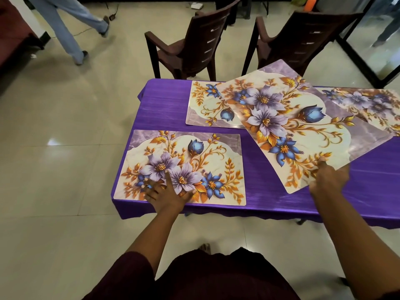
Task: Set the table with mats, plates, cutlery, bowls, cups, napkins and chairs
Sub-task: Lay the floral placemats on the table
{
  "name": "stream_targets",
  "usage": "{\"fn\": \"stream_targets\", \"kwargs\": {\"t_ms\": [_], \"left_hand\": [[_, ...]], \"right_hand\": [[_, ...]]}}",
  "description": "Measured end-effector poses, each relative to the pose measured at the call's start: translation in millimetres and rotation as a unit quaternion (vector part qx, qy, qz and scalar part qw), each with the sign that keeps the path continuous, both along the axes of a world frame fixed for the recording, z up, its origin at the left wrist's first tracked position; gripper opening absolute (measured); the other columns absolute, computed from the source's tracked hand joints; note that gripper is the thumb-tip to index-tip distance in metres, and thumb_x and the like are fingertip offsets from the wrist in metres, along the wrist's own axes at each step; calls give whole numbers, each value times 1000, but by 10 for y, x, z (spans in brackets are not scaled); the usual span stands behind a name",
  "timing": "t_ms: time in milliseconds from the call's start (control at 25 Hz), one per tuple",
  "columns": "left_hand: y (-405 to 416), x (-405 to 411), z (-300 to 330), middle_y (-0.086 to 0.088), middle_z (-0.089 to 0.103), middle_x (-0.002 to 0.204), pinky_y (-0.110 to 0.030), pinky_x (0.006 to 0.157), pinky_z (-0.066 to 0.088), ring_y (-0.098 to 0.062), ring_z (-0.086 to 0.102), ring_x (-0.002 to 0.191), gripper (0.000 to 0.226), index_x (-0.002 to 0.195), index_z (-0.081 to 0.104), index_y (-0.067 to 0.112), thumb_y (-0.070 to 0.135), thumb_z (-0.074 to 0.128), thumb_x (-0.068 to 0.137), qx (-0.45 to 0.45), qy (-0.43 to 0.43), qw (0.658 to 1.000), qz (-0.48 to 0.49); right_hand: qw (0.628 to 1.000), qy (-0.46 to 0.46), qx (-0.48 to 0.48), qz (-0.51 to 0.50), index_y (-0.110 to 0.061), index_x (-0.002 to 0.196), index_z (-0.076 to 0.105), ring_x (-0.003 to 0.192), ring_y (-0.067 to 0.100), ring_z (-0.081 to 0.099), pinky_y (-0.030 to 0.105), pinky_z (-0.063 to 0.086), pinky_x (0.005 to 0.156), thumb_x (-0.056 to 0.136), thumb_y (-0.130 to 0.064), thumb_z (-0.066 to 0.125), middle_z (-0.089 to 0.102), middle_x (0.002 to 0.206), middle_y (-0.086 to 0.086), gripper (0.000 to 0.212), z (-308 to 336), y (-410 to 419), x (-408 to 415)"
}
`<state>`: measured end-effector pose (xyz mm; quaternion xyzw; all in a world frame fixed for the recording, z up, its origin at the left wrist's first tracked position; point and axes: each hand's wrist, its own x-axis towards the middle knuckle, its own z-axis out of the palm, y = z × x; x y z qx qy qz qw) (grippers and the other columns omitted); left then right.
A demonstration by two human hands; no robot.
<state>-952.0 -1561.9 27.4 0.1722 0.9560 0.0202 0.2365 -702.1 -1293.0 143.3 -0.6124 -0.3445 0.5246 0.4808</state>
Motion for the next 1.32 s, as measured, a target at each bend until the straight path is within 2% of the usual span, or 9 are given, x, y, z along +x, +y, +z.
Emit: {"fn": "stream_targets", "kwargs": {"t_ms": [200,440,800,960,1000,1080,1160,1240,1320], "left_hand": [[-29,28,-35,-29,-15,156,-59,115,6,-51,-8,144,118,150,-19,31,92,34,65,-6,11,1000,0],[-53,60,-44,-29,-15,156,-59,115,4,-51,-9,143,118,150,-20,30,92,34,65,6,15,1000,2],[-89,59,-61,-27,-16,156,-59,115,5,-50,-10,144,120,150,-19,32,93,24,57,3,-2,1000,10],[-30,100,42,-18,-14,160,-53,115,0,-38,-13,147,108,153,-8,32,94,20,68,104,83,991,-14],[54,107,125,-15,-9,161,-49,116,4,-33,-11,148,100,154,-1,30,87,26,76,182,86,979,-12],[312,90,366,-11,9,162,-43,114,23,-29,8,149,77,154,16,25,64,40,92,358,-31,931,58],[590,52,628,-7,39,151,-39,100,41,-27,41,137,61,148,33,25,58,32,96,476,-249,826,170],[805,-24,829,-4,62,128,-42,89,52,-26,62,115,66,135,49,23,67,22,93,534,-380,718,236],[1003,-96,935,-5,69,118,-44,85,54,-23,66,105,74,125,59,21,74,23,88,538,-436,670,267]], "right_hand": [[1000,4,-1,12,-29,134,49,95,4,66,25,57,75,94,-17,62,62,122,-9,43,-14,-17,-32],[1000,-7,-1,14,-30,134,48,91,3,64,25,56,76,94,-19,62,61,124,-9,44,-88,-7,-19],[999,-26,-13,14,-26,138,45,104,7,61,19,52,67,95,-19,61,58,129,-5,47,-88,8,-24],[997,-18,-36,66,-25,139,45,115,15,61,27,53,69,94,-19,62,59,131,-2,49,-109,39,143],[995,-5,-45,87,-24,138,46,114,18,62,31,55,70,94,-17,62,61,129,0,48,-133,56,217],[988,-8,-69,142,-22,138,46,108,22,65,35,56,69,94,-16,61,63,125,3,47,-184,73,391],[977,-19,-102,188,-20,137,47,108,25,65,35,58,68,93,-19,61,63,126,7,45,-244,72,609],[968,4,-143,206,-17,132,50,107,29,65,38,60,69,93,-17,60,65,123,11,40,-299,54,854],[961,17,-179,208,-16,131,50,104,31,66,41,59,69,93,-14,60,66,119,13,39,-337,80,1124]]}}
